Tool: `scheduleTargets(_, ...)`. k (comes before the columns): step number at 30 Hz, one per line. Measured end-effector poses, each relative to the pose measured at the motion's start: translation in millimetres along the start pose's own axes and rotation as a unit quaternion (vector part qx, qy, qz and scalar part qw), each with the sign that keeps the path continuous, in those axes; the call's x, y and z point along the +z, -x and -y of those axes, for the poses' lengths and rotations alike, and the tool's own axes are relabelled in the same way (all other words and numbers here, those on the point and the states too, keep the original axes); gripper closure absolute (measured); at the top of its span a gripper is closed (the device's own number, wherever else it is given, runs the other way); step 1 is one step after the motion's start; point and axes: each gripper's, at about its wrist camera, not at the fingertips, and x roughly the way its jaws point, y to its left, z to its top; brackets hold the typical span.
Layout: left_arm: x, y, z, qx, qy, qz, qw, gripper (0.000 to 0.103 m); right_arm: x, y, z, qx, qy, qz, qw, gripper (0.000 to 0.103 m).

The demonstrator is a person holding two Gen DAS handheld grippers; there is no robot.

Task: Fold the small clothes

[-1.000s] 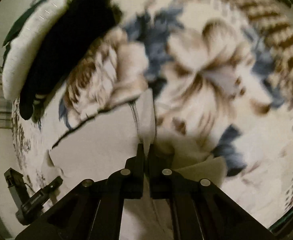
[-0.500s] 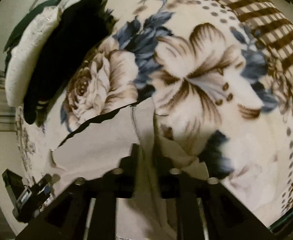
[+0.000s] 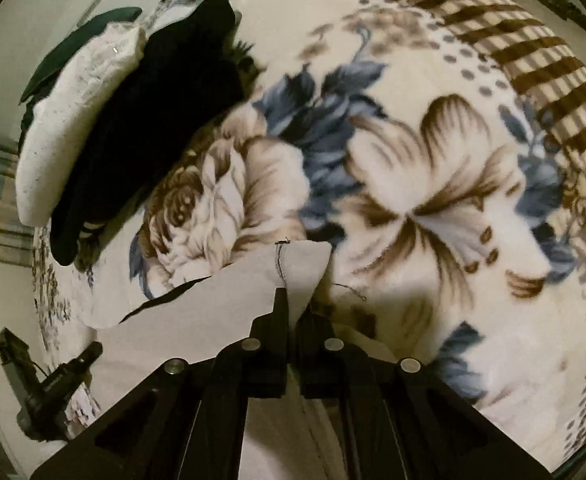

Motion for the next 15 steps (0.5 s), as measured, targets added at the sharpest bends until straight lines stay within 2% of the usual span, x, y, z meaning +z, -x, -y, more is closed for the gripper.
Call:
scheduleTargets(3,2,-3,-6,-0.002,0.017,-0.016,0.9997,0.096,5,-19,1,-0.016,0.001,-0.027,1.0,0.099)
scheduleTargets(6,-3,17,4,0.008,0.009,-0.011,0.9999,0.094,4,-18,8,0.003,-0.023,-0.054,0.998,0.095)
scheduleTargets(7,-6,25,7,0.008,0.009,-0.006,0.9999,0.091,1,-4,15,0.01,-0.033,-0.045,0.998,0.084)
scheduleTargets(8,-10,34,11,0.005,0.006,0.003,1.0,0.086,-4,11,20,0.014,-0.038,-0.032,0.999,0.061)
scheduleTargets(9,-14,40,16,0.01,0.0,0.01,0.9999,0.066,-9,25,26,0.013,-0.043,-0.018,0.999,0.05)
scheduleTargets(10,-19,47,22,0.026,-0.007,0.018,0.9995,0.037,-17,40,35,0.006,-0.051,-0.006,0.999,0.039)
scheduleTargets(11,-22,52,27,0.04,-0.012,0.024,0.9988,0.025,-23,47,40,0.004,-0.055,-0.002,0.998,0.039)
scheduleTargets(12,-27,55,30,0.049,-0.017,0.029,0.9982,0.02,-29,51,44,0.0,-0.057,-0.005,0.998,0.039)
scheduleTargets(15,-44,62,43,0.059,-0.034,0.034,0.9971,0.02,-50,42,51,-0.01,-0.056,-0.03,0.998,0.038)
